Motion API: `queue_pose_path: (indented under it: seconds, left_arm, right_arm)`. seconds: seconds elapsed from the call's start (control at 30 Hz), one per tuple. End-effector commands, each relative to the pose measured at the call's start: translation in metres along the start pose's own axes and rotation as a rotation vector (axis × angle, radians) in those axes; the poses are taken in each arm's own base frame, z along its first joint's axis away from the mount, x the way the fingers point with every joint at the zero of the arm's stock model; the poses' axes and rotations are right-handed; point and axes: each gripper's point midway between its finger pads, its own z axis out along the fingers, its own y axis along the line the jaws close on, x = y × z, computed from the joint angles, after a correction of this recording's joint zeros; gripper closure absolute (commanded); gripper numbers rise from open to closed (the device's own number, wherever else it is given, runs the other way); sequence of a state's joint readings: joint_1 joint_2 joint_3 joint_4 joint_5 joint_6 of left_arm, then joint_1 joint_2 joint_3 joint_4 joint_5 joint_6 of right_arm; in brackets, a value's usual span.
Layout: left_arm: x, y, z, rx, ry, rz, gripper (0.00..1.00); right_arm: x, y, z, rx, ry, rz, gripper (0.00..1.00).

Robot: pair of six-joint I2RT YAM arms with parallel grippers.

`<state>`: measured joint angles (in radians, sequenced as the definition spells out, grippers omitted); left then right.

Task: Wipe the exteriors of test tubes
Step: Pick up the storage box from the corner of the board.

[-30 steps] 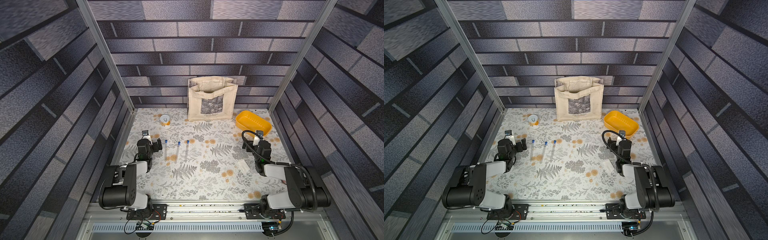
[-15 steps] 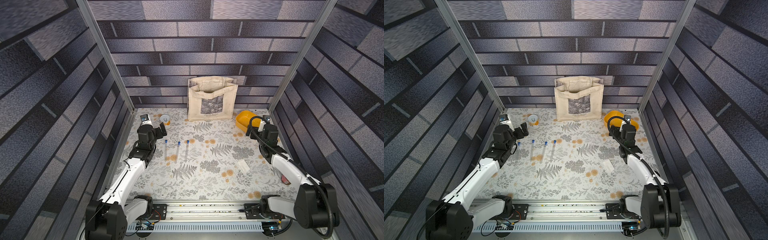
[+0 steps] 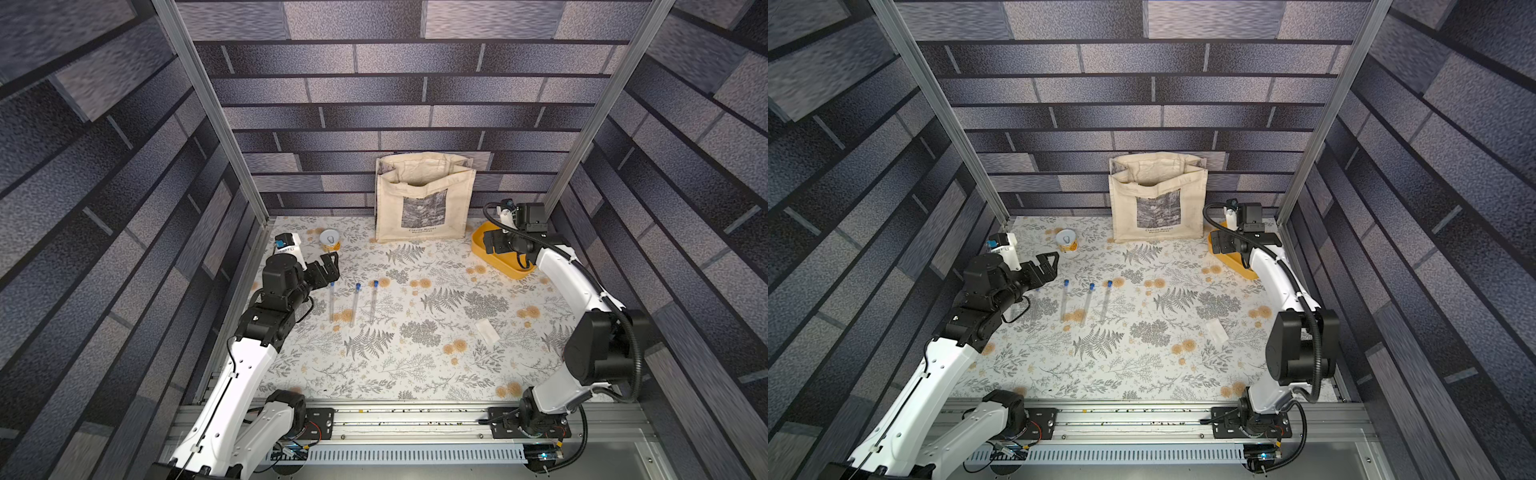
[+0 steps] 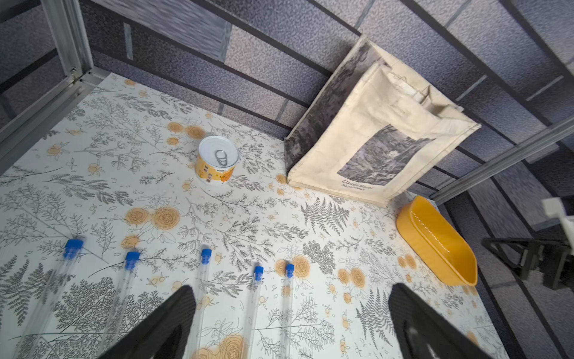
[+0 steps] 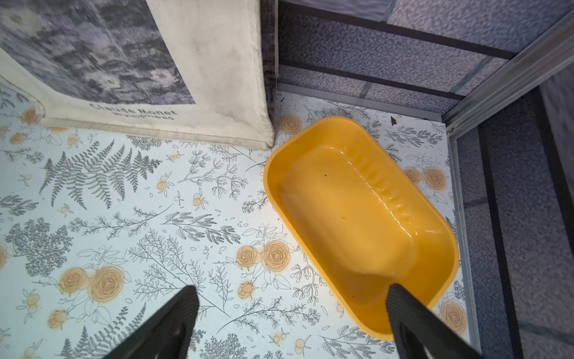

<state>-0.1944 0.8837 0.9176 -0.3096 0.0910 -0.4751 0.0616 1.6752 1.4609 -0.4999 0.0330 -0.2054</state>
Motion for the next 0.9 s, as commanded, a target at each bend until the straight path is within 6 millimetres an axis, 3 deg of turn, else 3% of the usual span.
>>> queue_pose_path:
  seconds: [0.0,0.2,0.5,0.7,0.87]
  left_arm:
    - [0.007,-0.020,-0.019,0.084,0.067,0.037,0.00]
    - [0.013,-0.020,-0.029,0.091,0.105,0.082,0.00]
    - [0.024,-0.016,-0.022,0.099,0.136,0.093,0.00]
    - [0.023,-0.014,-0.021,0.094,0.116,0.097,0.00]
    - [0.019,-0.009,-0.021,0.063,0.099,0.101,0.00]
  right_arm:
    - [0.032,0.005,0.015,-0.068,0.189,-0.054,0.10]
    - [0.043,0.000,0.047,-0.094,0.280,-0.081,0.27]
    - [0.071,-0.005,0.089,-0.140,0.378,-0.039,0.41]
    - [0.076,-0.014,0.105,-0.110,0.388,-0.033,0.42]
    - [0.087,-0.014,0.118,-0.129,0.434,-0.003,0.58]
